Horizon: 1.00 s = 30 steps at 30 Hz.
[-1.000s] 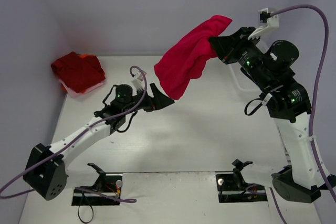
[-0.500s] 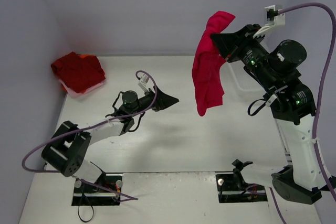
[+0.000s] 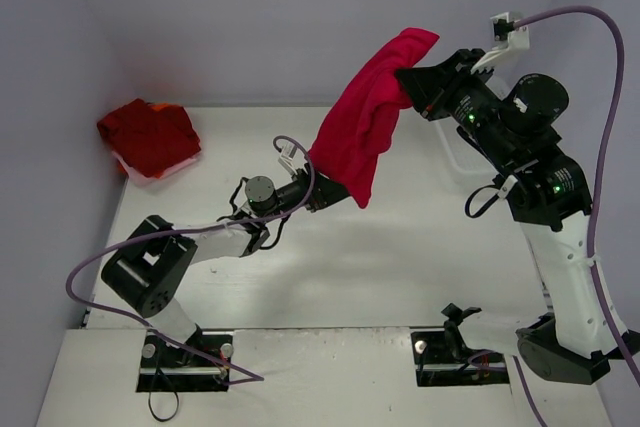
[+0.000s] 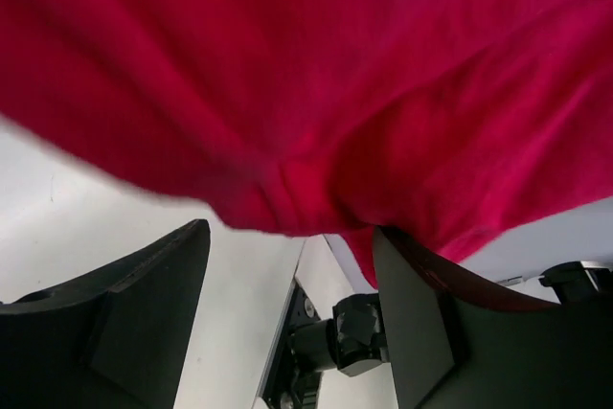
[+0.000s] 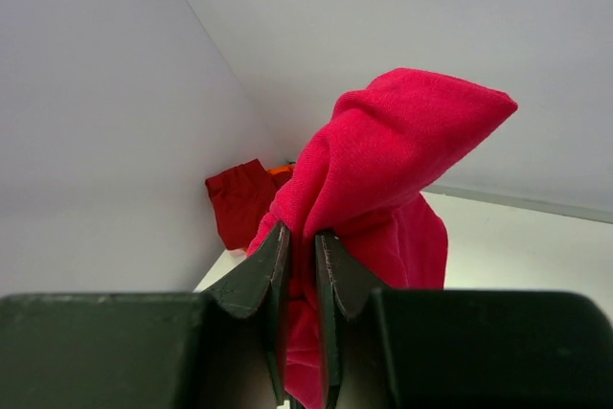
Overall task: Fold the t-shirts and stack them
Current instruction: Move the tshirt to the center of the board
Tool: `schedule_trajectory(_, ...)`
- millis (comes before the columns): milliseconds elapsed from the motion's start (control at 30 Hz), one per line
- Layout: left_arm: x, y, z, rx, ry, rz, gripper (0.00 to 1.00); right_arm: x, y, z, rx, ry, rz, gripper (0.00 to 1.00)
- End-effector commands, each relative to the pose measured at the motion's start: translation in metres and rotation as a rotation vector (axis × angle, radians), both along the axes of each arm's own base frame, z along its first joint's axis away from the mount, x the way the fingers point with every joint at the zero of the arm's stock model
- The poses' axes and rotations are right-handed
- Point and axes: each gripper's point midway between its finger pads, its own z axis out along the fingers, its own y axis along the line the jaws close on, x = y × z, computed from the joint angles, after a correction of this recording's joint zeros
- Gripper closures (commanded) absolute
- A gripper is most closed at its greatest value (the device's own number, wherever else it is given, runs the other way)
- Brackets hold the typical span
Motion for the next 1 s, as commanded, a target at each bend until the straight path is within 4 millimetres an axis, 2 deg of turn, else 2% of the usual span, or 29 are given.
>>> schedule_trajectory(0,-0.003,0.005,0.073,-0.148,-0.166,0.007,0.37,-0.004,-0.002,0.034,0.058,-0.120,-0.007,1.00)
schedule_trajectory(200,0.003,0.006,0.072,-0.151,-0.159,0.038,0.37,-0.002,-0.001,0.029,0.048,-0.112,-0.006,1.00)
schedule_trajectory(267,0.007,0.006,0.069,-0.150,-0.151,0.054,0.41,-0.001,-0.001,0.028,0.046,-0.110,-0.007,1.00)
schedule_trajectory(300,0.009,0.006,0.068,-0.149,-0.149,0.061,0.51,-0.001,-0.001,0.027,0.043,-0.108,-0.007,1.00)
schedule_trajectory(333,0.011,0.005,0.067,-0.147,-0.147,0.067,0.66,-0.001,-0.001,0.026,0.043,-0.108,-0.007,1.00)
schedule_trajectory(367,0.015,0.005,0.065,-0.148,-0.144,0.082,0.87,0.000,-0.001,0.025,0.041,-0.106,-0.009,1.00)
schedule_trajectory(467,0.019,-0.004,0.064,-0.149,-0.143,0.083,0.99,0.001,-0.001,0.022,0.037,-0.099,-0.013,1.00)
schedule_trajectory(500,0.019,-0.009,0.070,-0.160,-0.152,0.073,0.99,0.001,-0.001,0.021,0.035,-0.099,-0.014,1.00)
schedule_trajectory(567,0.020,-0.020,0.066,-0.158,-0.138,0.049,0.99,0.001,-0.001,0.021,0.033,-0.100,-0.017,1.00)
schedule_trajectory(600,0.018,-0.028,0.066,-0.162,-0.138,0.027,0.95,0.000,-0.002,0.023,0.032,-0.106,-0.018,1.00)
schedule_trajectory(633,0.016,-0.030,0.067,-0.166,-0.134,0.018,0.79,0.000,-0.004,0.023,0.029,-0.106,-0.025,1.00)
schedule_trajectory(667,0.016,-0.033,0.066,-0.165,-0.130,0.015,0.48,-0.001,-0.005,0.027,0.030,-0.112,-0.028,1.00)
schedule_trajectory(733,0.013,-0.037,0.065,-0.170,-0.115,0.005,0.34,-0.001,-0.006,0.029,0.027,-0.118,-0.035,1.00)
schedule_trajectory(800,0.012,-0.037,0.063,-0.172,-0.098,0.002,0.25,-0.002,-0.008,0.031,0.026,-0.124,-0.039,1.00)
schedule_trajectory(967,0.011,-0.035,0.050,-0.162,-0.050,0.007,0.21,0.001,-0.005,0.027,0.019,-0.114,-0.036,1.00)
